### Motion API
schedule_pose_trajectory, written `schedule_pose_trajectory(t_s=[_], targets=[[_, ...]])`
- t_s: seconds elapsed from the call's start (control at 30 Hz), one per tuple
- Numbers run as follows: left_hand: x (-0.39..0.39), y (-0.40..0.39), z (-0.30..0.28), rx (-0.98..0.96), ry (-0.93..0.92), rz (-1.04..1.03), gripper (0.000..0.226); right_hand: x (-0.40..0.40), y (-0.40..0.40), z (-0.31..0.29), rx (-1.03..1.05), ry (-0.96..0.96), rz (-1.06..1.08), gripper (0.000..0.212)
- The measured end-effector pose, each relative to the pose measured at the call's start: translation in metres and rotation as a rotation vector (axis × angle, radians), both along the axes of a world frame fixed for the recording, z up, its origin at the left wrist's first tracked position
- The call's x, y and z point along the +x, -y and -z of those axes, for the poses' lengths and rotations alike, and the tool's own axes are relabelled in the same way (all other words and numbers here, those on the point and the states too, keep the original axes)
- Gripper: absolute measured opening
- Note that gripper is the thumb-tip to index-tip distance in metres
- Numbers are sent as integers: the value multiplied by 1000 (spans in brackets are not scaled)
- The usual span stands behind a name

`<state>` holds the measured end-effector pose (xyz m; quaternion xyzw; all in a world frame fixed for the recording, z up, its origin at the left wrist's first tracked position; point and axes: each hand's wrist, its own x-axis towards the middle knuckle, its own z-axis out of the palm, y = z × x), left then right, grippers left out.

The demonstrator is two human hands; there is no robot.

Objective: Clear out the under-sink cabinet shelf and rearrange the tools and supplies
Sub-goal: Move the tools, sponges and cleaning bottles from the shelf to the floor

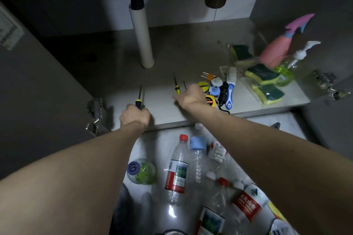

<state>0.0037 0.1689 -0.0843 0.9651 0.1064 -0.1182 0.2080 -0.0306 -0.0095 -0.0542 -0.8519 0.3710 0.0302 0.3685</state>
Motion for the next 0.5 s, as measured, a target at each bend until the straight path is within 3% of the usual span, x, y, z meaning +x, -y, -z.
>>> schedule_pose_trajectory(t_s=[0.1, 0.2, 0.33, 0.4, 0.5], targets=[[-14, 11, -16, -90, 33, 22, 45, -35, 4, -29, 62, 160, -4, 35], [-35, 28, -38, -171, 84, 86, 49, -91, 15, -55, 48, 173, -73, 38], [-77, 47, -64, -253, 116, 184, 54, -177, 34, -62, 327, 155, -131, 34], [-101, 52, -76, -261, 108, 267, 59, -216, 39, -61, 253, 129, -111, 32], [-139, 57, -92, -241, 90, 415, 59, -265, 49, -60, 127, 98, -65, 52]])
